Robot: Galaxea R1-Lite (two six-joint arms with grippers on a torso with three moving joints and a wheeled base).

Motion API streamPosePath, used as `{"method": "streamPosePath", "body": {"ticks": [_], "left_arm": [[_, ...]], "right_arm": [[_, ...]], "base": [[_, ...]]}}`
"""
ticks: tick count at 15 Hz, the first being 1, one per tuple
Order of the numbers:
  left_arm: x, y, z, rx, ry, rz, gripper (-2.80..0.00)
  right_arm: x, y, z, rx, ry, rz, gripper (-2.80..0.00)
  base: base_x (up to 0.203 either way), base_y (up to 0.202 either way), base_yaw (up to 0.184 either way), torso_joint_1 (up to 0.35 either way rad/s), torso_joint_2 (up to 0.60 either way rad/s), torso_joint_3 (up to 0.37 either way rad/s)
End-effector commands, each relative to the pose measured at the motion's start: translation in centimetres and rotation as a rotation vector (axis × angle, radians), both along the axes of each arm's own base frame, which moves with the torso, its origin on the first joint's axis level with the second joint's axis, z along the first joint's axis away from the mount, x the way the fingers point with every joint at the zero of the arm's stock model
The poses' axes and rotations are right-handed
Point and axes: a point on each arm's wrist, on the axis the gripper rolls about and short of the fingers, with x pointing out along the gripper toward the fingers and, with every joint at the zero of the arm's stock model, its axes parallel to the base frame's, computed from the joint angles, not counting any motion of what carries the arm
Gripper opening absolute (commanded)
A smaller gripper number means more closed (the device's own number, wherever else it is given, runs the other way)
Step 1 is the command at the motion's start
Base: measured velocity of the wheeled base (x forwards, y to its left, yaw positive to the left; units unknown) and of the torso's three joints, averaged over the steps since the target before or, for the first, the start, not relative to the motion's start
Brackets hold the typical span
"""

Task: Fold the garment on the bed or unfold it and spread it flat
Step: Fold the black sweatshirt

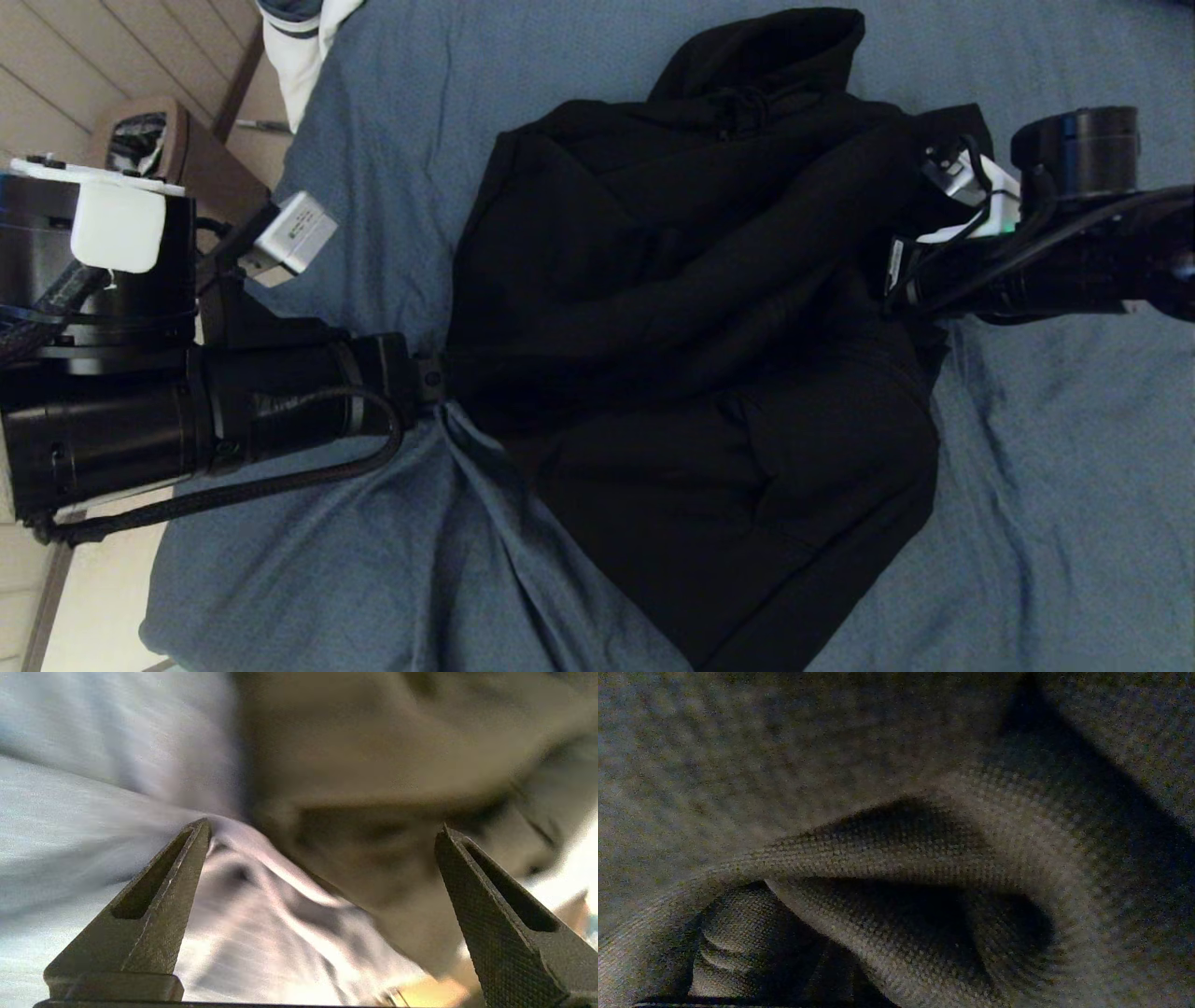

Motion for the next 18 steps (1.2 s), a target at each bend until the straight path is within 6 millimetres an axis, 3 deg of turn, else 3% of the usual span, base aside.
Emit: {"method": "streamPosePath", "body": {"ticks": [1, 4, 8, 15, 18], "left_arm": [[-1.7, -0.7, 0.5, -0.014, -0.01, -0.075, 0.0], [-3.3, -2.3, -0.5, 0.019, 0.048, -0.182, 0.0], [-3.6, -4.8, -3.1, 0.053, 0.168, -0.293, 0.0], [-1.6, -10.0, -7.8, 0.138, 0.258, -0.348, 0.0], [-0.7, -11.5, -7.5, 0.109, 0.243, -0.336, 0.0]], "right_arm": [[0.5, 0.0, -0.8, -0.001, 0.028, 0.001, -2.8], [1.0, -0.1, -1.5, -0.002, 0.048, -0.002, -2.8], [1.2, -0.1, -1.9, -0.003, 0.058, -0.004, -2.8], [1.3, -0.5, -2.5, -0.006, 0.075, -0.013, -2.8], [1.4, -0.8, -2.6, -0.005, 0.078, -0.02, -2.8]], "base": [[0.0, 0.0, 0.0, 0.0, 0.0, 0.0], [0.0, 0.0, 0.0, 0.0, 0.0, 0.0], [0.0, 0.0, 0.0, 0.0, 0.0, 0.0], [0.0, 0.0, 0.0, 0.0, 0.0, 0.0], [0.0, 0.0, 0.0, 0.0, 0.0, 0.0]]}}
